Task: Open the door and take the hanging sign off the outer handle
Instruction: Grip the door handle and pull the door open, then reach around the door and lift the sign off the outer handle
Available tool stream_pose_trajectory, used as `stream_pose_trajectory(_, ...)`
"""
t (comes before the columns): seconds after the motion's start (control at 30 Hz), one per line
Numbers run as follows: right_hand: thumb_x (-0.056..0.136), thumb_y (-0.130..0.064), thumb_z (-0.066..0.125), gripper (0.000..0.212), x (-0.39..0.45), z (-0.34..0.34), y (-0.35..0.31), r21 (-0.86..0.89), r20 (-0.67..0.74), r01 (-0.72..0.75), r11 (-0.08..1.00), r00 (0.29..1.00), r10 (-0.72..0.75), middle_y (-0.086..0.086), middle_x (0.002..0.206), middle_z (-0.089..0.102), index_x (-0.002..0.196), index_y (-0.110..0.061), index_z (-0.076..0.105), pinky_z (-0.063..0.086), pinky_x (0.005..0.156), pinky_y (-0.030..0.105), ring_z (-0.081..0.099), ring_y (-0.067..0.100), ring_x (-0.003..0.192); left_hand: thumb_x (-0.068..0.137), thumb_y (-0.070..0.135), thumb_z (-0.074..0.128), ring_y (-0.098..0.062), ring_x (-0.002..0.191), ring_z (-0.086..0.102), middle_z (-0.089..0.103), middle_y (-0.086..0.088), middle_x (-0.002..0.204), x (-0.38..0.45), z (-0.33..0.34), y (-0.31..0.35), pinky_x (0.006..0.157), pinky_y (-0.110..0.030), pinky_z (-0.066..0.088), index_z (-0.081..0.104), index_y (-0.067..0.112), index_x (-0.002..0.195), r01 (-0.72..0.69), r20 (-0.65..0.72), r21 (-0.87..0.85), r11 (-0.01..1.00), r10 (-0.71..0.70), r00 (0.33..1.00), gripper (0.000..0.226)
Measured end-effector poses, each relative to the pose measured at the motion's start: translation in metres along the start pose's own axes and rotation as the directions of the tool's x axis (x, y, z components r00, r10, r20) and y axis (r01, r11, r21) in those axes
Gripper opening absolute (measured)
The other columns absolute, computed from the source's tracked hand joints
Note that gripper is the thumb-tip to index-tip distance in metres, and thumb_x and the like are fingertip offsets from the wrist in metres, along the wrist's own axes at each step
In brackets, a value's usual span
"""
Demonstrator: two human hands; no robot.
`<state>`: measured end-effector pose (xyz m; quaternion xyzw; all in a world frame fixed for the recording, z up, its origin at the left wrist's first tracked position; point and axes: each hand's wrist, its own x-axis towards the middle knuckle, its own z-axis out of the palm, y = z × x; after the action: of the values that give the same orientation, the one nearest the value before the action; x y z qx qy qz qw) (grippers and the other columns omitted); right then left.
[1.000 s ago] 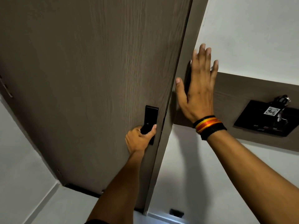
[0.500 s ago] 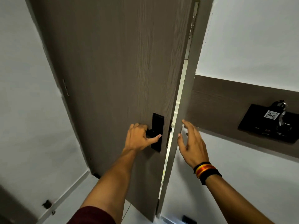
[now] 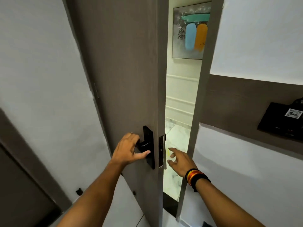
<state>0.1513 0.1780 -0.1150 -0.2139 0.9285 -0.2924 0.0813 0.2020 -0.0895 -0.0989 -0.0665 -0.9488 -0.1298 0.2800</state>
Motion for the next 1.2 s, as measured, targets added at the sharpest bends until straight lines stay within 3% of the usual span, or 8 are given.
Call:
stream_pose_trajectory(0.13, 0.100, -0.040, 0.052, 0.043, -0.006, 0.028, -0.025, -0.130, 0.034, 0.185, 0.974, 0.983, -0.182, -0.006, 0.099, 0.074, 0.140, -0.025, 0.056, 0.053, 0.084, 0.037, 0.069, 0.022, 0.099, 0.081, 0.083, 0.050, -0.020, 0.082, 0.051, 0.052, -0.001, 0.084, -0.031, -0.025, -0.019, 0.083, -0.033, 0.051, 0.053, 0.013, 0.085, 0.039, 0.011, 0.002, 0.999, -0.039, 0.999, 0.070)
stream_pose_trajectory(0.27, 0.105, -0.036, 0.038, 0.033, -0.021, 0.054, -0.052, -0.325, -0.009, 0.333, 0.885, 0.935, -0.355, 0.006, 0.103, 0.073, 0.107, -0.019, 0.065, 0.043, 0.068, 0.038, 0.069, 0.035, 0.091, 0.081, 0.089, 0.044, -0.020, 0.080, 0.049, 0.052, -0.001, 0.086, -0.055, -0.040, -0.039, 0.077, -0.037, 0.054, 0.051, 0.014, 0.083, 0.075, -0.026, -0.029, 0.997, -0.076, 0.997, 0.076)
stream_pose_trajectory(0.53, 0.103, -0.032, 0.029, 0.044, -0.040, 0.106, -0.092, -0.221, -0.134, 0.440, 0.870, 0.870, -0.474, 0.010, 0.074, 0.072, 0.085, -0.012, 0.064, 0.041, 0.052, 0.034, 0.068, 0.036, 0.062, 0.085, 0.090, 0.034, -0.025, 0.062, 0.067, 0.067, -0.007, 0.071, -0.104, -0.067, -0.065, 0.058, -0.043, 0.056, 0.070, 0.003, 0.081, 0.146, -0.168, -0.205, 0.968, -0.181, 0.969, 0.094)
stream_pose_trajectory(0.67, 0.101, -0.024, 0.045, 0.031, -0.043, 0.116, -0.115, -0.240, -0.197, 0.471, 0.849, 0.833, -0.517, 0.005, 0.059, 0.065, 0.076, -0.014, 0.061, 0.038, 0.043, 0.026, 0.062, 0.028, 0.046, 0.085, 0.091, 0.034, -0.010, 0.050, 0.067, 0.063, 0.017, 0.056, -0.118, -0.078, -0.069, 0.050, -0.040, 0.057, 0.067, 0.009, 0.072, 0.178, -0.195, -0.320, 0.930, -0.249, 0.949, 0.090)
stream_pose_trajectory(0.8, 0.107, -0.027, 0.039, 0.039, -0.036, 0.118, -0.129, -0.104, -0.171, 0.410, 0.906, 0.890, -0.422, 0.012, 0.077, 0.073, 0.088, -0.008, 0.067, 0.037, 0.057, 0.029, 0.070, 0.032, 0.067, 0.087, 0.090, 0.032, -0.010, 0.052, 0.064, 0.056, 0.028, 0.062, -0.124, -0.088, -0.074, 0.049, -0.039, 0.054, 0.065, 0.013, 0.069, 0.150, -0.208, -0.314, 0.938, -0.222, 0.953, 0.085)
stream_pose_trajectory(0.9, 0.107, -0.027, 0.038, 0.035, -0.020, 0.114, -0.135, -0.077, -0.125, 0.360, 0.930, 0.922, -0.368, 0.012, 0.089, 0.075, 0.117, -0.011, 0.068, 0.046, 0.065, 0.032, 0.071, 0.031, 0.080, 0.087, 0.089, 0.033, -0.012, 0.051, 0.064, 0.058, 0.018, 0.060, -0.126, -0.089, -0.077, 0.049, -0.041, 0.056, 0.063, 0.016, 0.070, 0.144, -0.200, -0.352, 0.925, -0.225, 0.953, 0.081)
stream_pose_trajectory(1.0, 0.100, -0.017, 0.047, 0.053, 0.002, 0.107, -0.147, -0.113, -0.039, 0.368, 0.923, 0.926, -0.374, 0.017, 0.096, 0.075, 0.153, -0.021, 0.042, 0.056, 0.076, 0.042, 0.070, 0.037, 0.089, 0.087, 0.089, 0.033, -0.016, 0.052, 0.063, 0.058, 0.008, 0.059, -0.126, -0.087, -0.082, 0.050, -0.042, 0.055, 0.063, 0.012, 0.070, 0.143, -0.190, -0.358, 0.923, -0.222, 0.956, 0.084)
stream_pose_trajectory(1.2, 0.096, -0.010, 0.054, 0.057, 0.047, 0.093, -0.162, -0.168, -0.024, 0.267, 0.949, 0.961, -0.275, 0.016, 0.108, 0.074, 0.151, -0.016, 0.041, 0.056, 0.082, 0.041, 0.070, 0.037, 0.100, 0.086, 0.090, 0.028, -0.017, 0.051, 0.057, 0.057, 0.000, 0.060, -0.121, -0.078, -0.088, 0.050, -0.037, 0.051, 0.063, 0.009, 0.067, 0.109, -0.194, -0.271, 0.956, -0.166, 0.967, 0.090)
